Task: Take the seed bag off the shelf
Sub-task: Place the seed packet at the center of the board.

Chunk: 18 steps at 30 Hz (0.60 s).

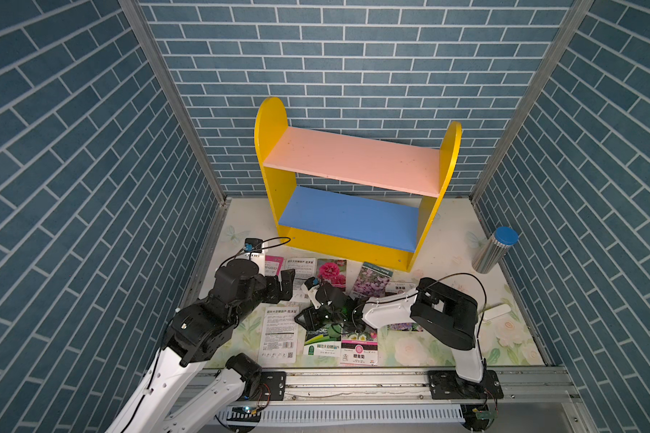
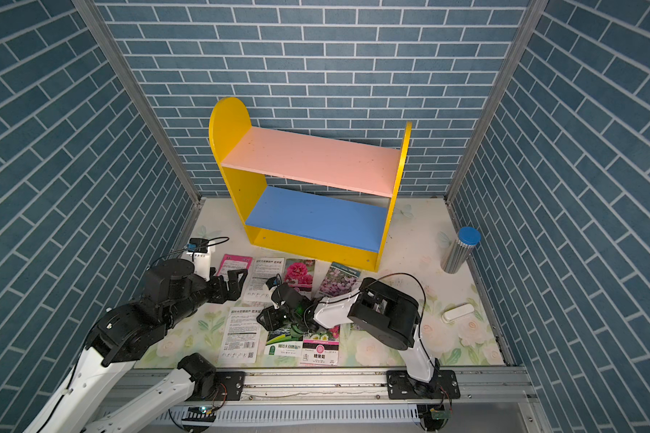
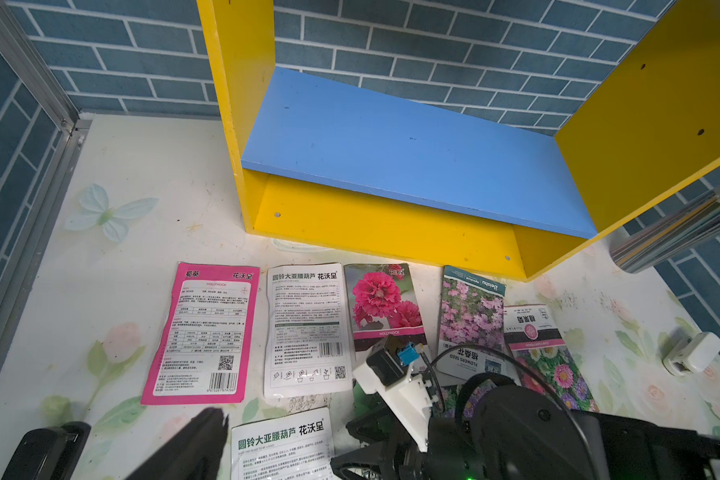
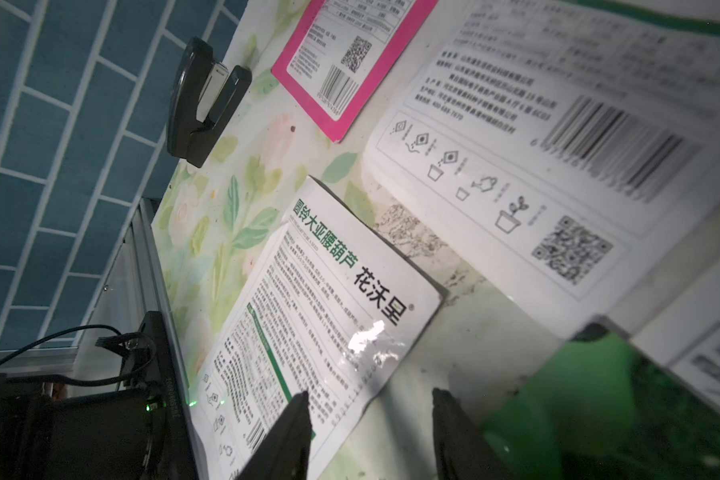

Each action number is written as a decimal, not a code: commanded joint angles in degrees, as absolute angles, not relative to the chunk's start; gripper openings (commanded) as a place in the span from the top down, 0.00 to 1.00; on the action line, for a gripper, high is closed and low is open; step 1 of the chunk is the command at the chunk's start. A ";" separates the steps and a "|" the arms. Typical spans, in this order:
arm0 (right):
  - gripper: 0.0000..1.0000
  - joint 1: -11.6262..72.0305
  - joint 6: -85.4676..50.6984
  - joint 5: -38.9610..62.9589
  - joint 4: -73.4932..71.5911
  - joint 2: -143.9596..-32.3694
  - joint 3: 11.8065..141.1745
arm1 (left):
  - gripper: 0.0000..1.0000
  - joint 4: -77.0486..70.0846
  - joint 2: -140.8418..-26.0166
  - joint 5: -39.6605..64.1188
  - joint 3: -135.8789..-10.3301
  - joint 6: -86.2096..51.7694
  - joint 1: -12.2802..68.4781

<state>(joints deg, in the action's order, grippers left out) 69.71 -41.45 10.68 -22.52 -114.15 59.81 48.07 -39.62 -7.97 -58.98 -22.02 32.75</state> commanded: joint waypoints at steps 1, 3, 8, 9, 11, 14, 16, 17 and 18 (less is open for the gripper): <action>0.45 69.82 -36.79 8.52 -21.71 -108.98 57.99 | 0.00 46.52 -39.90 -9.22 -58.51 -21.79 32.61; 0.36 69.84 -34.61 10.87 -23.80 -106.74 57.06 | 0.00 45.51 -39.76 -8.99 -58.36 -21.89 32.62; 0.13 69.83 -30.16 13.19 -25.07 -99.45 54.22 | 0.00 42.52 -38.92 -8.90 -57.32 -22.97 32.62; 0.07 69.79 -29.20 12.84 -24.54 -97.65 53.51 | 0.00 41.88 -38.88 -9.19 -57.01 -23.11 32.61; 0.00 69.73 -27.33 11.90 -22.60 -94.55 52.54 | 0.00 40.32 -38.76 -9.63 -56.48 -23.51 32.61; 0.00 69.64 -24.15 8.65 -18.54 -90.10 51.21 | 0.00 38.58 -38.92 -10.94 -55.82 -23.59 32.61; 0.00 69.45 -22.58 5.23 -16.45 -86.87 49.81 | 0.00 37.44 -38.68 -12.60 -55.32 -23.60 32.61; 0.00 68.95 -21.78 4.67 -15.81 -85.16 48.81 | 0.00 36.70 -38.72 -13.34 -54.91 -23.42 32.65; 0.00 68.39 -21.18 4.66 -15.20 -83.82 47.94 | 0.00 36.00 -38.60 -13.91 -54.49 -23.34 32.61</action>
